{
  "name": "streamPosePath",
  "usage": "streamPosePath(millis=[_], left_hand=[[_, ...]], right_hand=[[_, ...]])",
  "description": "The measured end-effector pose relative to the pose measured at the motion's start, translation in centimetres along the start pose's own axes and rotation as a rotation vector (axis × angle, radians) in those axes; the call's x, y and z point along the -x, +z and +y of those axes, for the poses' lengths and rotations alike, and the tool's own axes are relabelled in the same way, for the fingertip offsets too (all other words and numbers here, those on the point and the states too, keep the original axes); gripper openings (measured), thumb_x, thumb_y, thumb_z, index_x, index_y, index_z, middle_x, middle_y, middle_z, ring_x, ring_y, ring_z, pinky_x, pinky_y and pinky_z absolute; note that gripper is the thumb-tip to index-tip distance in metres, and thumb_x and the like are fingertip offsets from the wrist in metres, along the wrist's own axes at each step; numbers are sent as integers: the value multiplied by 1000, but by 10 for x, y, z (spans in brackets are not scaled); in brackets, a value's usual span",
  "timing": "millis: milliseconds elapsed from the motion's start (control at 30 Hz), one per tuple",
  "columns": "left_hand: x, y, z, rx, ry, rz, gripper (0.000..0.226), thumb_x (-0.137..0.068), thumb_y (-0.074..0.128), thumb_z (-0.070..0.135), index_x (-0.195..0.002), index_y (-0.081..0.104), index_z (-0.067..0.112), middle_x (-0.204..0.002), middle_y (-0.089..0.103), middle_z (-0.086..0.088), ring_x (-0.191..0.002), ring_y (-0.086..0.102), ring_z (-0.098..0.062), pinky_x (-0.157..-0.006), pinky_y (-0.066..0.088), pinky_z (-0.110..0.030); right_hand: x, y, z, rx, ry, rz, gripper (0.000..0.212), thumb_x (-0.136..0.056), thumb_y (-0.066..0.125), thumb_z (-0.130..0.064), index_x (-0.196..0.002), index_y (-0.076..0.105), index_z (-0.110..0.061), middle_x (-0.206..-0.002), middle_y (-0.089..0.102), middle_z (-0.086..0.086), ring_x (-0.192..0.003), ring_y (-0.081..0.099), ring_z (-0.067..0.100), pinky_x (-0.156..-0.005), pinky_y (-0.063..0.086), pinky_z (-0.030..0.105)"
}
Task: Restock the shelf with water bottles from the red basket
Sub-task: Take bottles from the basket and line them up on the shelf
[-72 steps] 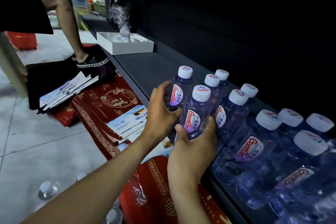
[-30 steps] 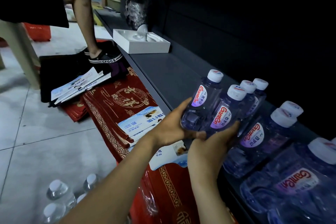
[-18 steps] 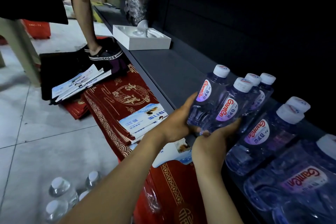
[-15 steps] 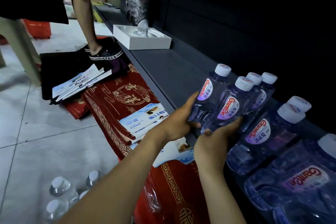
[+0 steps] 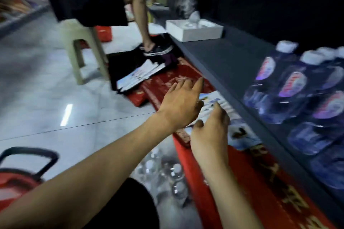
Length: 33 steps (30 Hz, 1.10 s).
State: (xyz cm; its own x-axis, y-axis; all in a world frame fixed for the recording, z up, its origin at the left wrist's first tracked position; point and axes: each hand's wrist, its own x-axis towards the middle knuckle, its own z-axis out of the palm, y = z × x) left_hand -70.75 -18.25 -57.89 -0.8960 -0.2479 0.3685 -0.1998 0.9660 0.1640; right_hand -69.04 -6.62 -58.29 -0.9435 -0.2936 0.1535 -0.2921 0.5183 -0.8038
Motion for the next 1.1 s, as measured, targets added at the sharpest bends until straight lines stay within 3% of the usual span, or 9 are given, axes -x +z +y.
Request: streamPosePath(millis=[133, 200, 333, 500, 633, 767, 867, 1000, 1100], left_hand=[[108, -59, -82, -214, -103, -16, 62, -88, 56, 34, -145, 38, 18, -135, 52, -10, -123, 51, -33, -99, 42, -41], [179, -93, -127, -324, -203, -73, 58, -86, 54, 34, -140, 45, 16, -128, 57, -15, -114, 57, -37, -93, 49, -44], [335, -157, -186, -415, -559, -258, 53, -87, 49, 37, -136, 45, 19, -122, 58, -12, -106, 59, -37, -82, 52, -45], [505, -172, -206, -383, -1045, -457, 52, -90, 50, 36, -138, 34, 22, -125, 52, -11, -110, 55, -33, -84, 52, -45], [583, -142, -213, -171, -1371, -480, 58, -88, 53, 32, -142, 33, 21, -126, 51, -10, -111, 55, -30, -86, 53, -46], [624, -92, -223, 36, -1546, -494, 59, -87, 58, 30, -140, 36, 16, -122, 56, -10, -106, 60, -28, -83, 55, -42], [643, -53, -235, 254, -1672, -513, 40, -92, 57, 26, -128, 47, 13, -109, 61, -7, -90, 61, -21, -71, 54, -33], [658, -9, -257, 532, -1786, -499, 25, -98, 51, 24, -117, 60, 11, -90, 60, 1, -88, 62, -16, -63, 47, -21], [664, 24, -272, 711, -1948, -369, 21, -100, 46, 20, -110, 63, 11, -95, 61, -5, -82, 62, -16, -76, 54, -29]], right_hand=[[44, 49, -48, 175, -342, -265, 47, -93, 51, -11, -140, 43, -14, -142, 39, 12, -129, 44, 31, -102, 34, 37], [74, 76, -75, 241, -507, -397, 45, -94, 50, -13, -139, 44, -15, -143, 38, 11, -127, 45, 32, -100, 38, 38], [140, 131, -119, 356, -739, -732, 42, -98, 46, -22, -139, 44, -17, -146, 32, 9, -127, 46, 32, -98, 45, 41], [235, 213, -168, 464, -992, -1098, 41, -95, 49, -26, -134, 48, -13, -135, 40, 14, -119, 51, 33, -98, 47, 44], [307, 292, -190, 582, -1129, -1284, 37, -91, 53, -24, -126, 52, -10, -131, 45, 17, -116, 53, 35, -99, 47, 43], [364, 360, -188, 735, -1086, -1468, 31, -90, 54, -18, -119, 60, -7, -124, 60, 15, -108, 61, 31, -85, 50, 30], [386, 398, -163, 877, -956, -1584, 29, -92, 54, -15, -116, 64, -2, -120, 65, 15, -100, 63, 29, -74, 43, 24], [398, 438, -114, 1010, -730, -1681, 39, -95, 53, -14, -131, 54, -2, -133, 57, 15, -113, 60, 29, -87, 48, 29], [409, 454, -83, 1009, -546, -1733, 52, -94, 49, -10, -145, 41, -9, -141, 50, 15, -116, 57, 28, -98, 49, 35]])
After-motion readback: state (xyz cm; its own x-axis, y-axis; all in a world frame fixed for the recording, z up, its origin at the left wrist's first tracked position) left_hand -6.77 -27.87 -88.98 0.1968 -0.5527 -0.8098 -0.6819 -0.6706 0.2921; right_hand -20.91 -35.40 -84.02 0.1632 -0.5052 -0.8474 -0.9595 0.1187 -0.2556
